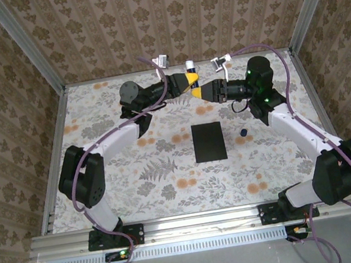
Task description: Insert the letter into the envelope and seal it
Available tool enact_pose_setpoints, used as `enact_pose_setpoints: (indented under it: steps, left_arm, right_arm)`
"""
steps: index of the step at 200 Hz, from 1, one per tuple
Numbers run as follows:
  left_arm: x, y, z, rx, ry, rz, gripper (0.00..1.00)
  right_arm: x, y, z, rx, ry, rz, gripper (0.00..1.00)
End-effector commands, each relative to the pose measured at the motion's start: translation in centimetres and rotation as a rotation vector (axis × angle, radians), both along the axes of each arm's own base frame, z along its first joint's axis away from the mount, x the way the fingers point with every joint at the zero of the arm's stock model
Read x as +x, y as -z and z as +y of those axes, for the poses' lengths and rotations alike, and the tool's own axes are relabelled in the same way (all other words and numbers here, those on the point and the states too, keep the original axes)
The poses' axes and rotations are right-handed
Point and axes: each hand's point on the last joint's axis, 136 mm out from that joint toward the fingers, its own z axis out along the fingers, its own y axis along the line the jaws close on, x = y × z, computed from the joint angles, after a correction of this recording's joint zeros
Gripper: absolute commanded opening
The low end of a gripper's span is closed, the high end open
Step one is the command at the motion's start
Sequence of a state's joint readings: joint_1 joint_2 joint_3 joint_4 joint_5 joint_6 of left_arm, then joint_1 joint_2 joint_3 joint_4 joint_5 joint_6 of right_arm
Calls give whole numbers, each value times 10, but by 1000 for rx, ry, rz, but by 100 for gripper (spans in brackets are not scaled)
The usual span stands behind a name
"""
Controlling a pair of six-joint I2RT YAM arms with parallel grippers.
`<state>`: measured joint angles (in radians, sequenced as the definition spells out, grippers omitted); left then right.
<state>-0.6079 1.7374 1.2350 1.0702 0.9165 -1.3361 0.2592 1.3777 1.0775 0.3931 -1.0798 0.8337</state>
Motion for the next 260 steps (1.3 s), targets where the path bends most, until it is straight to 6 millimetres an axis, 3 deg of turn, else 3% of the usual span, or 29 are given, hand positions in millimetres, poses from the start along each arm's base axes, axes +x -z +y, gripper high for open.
enact_pose_setpoints:
  steps: [1, 83, 119, 180, 240, 260]
  left_arm:
    - [-5, -14, -1, -36, 7, -53, 0]
    - [10, 10, -5, 146, -189, -13, 0]
    - [16, 24, -10, 282, -324, 16, 0]
    - [16, 39, -22, 317, -359, 82, 0]
    - [15, 36, -16, 328, -363, 70, 0]
    - [15, 32, -11, 303, -358, 67, 0]
  right_arm:
    - [5, -16, 0, 3, 55, -52, 27]
    - [9, 8, 22, -306, 270, -91, 25]
    - [19, 21, 26, -417, 404, -102, 25]
    - [18, 29, 47, -497, 445, -171, 26]
    - [14, 32, 44, -515, 452, -188, 27]
    - [11, 27, 41, -494, 415, -182, 33]
